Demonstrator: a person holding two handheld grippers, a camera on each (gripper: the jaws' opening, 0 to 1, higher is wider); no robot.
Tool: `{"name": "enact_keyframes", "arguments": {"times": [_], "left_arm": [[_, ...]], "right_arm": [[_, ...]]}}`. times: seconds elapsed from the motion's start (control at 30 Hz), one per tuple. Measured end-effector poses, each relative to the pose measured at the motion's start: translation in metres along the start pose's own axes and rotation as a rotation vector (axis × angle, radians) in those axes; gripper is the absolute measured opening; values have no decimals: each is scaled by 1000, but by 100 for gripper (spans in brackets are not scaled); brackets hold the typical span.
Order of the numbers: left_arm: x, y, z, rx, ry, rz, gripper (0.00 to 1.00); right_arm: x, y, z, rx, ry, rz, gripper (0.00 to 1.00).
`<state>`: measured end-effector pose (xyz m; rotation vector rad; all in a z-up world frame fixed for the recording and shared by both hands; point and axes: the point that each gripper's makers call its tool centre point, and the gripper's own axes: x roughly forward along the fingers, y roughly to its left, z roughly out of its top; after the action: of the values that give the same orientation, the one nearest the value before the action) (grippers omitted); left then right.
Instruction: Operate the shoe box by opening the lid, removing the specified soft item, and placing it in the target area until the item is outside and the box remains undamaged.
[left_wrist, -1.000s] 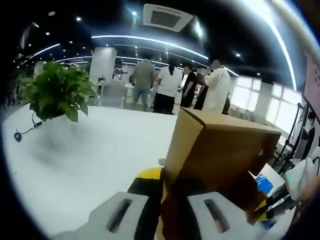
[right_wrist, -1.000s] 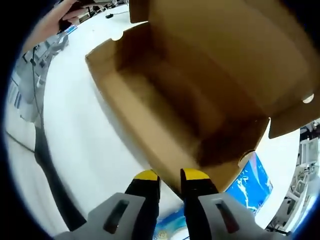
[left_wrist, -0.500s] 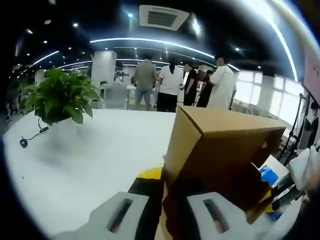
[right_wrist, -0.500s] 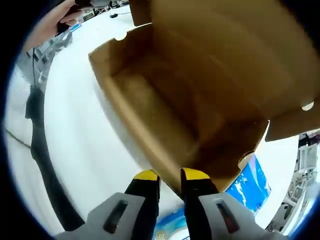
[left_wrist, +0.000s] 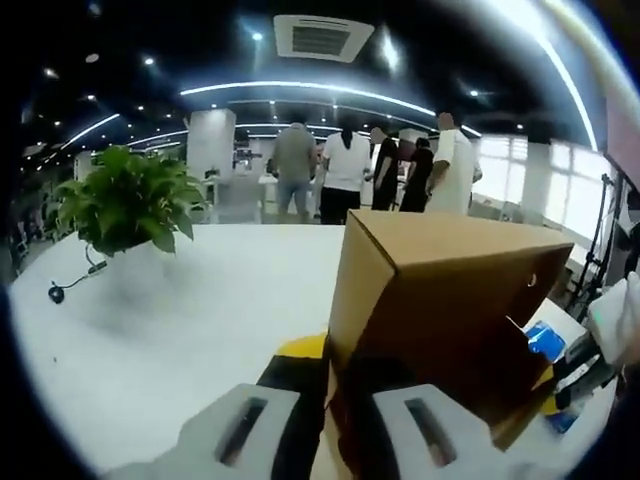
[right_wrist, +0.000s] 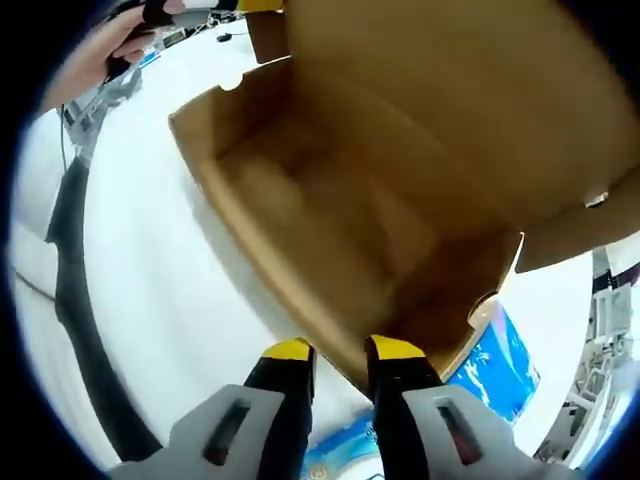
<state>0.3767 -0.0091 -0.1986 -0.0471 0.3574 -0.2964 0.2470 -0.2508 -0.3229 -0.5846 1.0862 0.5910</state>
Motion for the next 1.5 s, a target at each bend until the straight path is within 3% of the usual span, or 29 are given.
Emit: {"name": "enact_keyframes", "arguments": {"times": [0.1,0.2,0.3,0.7,0.9,1.13,1.27,1.5], "left_arm": [[-1,1,-2,2,1,1,3],[-4,-1,-3,63,-12,-13,3],[-6,-1,-7,29,-3,-19,4],[-4,-5,-9,38,11,-25,5],[-3,-4,-9,27,9,-24,5],[-4,-6,-10,15,8,-29,5],[-4,-6,-9,17,11,-32,5],[-4,-6,-9,20,12,-34,5]], "right_arm": [[0,0,-1,21,10,3,18],[0,0,-1,18,6,0,18],[0,0,-2,-3,-4,-10,19],[-4,0,-4,-45,-41,-52,22],[-6,1,1,-8,-107,1,24],[-8,9,1,2,-129,26,23],[-22,13,16,-13,-222,27,25],[-43,10,21,145,-313,22,25]]}}
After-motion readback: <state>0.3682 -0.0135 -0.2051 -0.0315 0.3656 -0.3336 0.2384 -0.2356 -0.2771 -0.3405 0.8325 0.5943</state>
